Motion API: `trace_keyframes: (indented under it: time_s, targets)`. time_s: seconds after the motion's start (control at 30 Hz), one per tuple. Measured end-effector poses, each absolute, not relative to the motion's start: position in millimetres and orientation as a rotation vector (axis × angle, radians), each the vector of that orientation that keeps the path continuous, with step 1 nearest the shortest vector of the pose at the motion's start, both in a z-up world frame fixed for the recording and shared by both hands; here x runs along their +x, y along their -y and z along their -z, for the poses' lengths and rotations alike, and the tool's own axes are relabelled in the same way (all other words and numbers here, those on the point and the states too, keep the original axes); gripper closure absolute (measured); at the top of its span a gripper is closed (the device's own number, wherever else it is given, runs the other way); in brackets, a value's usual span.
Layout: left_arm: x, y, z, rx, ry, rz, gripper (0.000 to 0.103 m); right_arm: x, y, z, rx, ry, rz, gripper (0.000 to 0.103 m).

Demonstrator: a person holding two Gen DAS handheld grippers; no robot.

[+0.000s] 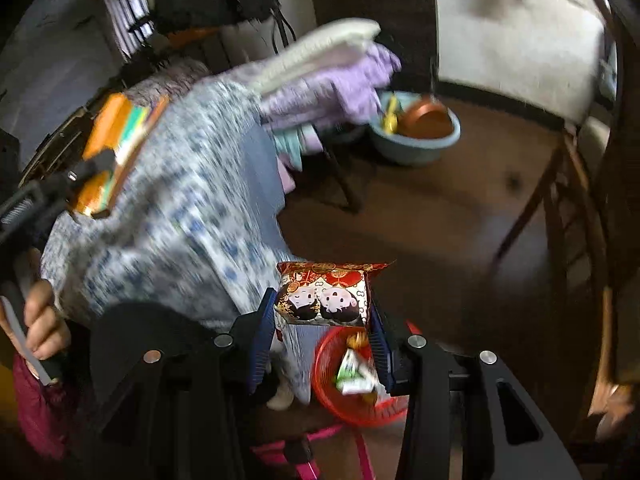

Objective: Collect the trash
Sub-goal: 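Carry the orange box and snack packet in both tools to the wastebasket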

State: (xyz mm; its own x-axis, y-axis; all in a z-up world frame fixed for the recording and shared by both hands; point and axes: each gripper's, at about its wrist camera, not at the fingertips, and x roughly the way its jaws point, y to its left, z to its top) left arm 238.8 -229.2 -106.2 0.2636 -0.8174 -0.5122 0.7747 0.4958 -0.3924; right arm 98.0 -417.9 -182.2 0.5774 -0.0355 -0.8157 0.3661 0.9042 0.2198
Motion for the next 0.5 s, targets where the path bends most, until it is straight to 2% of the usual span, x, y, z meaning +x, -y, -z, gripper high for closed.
trace_keyframes:
  time_s: [0.4,0.5]
  targets:
    - [194.7,295.2,132.4,0.150,-0.810,1.184,0.086,95.3,436.2,267.4,0.525,-1.111,0.287,0.060]
    - [186.6,306.4,138.5,0.194,-0.820,1.190,0.086,97.3,441.6,279.3,0.555,-1.149,0.299,0.057]
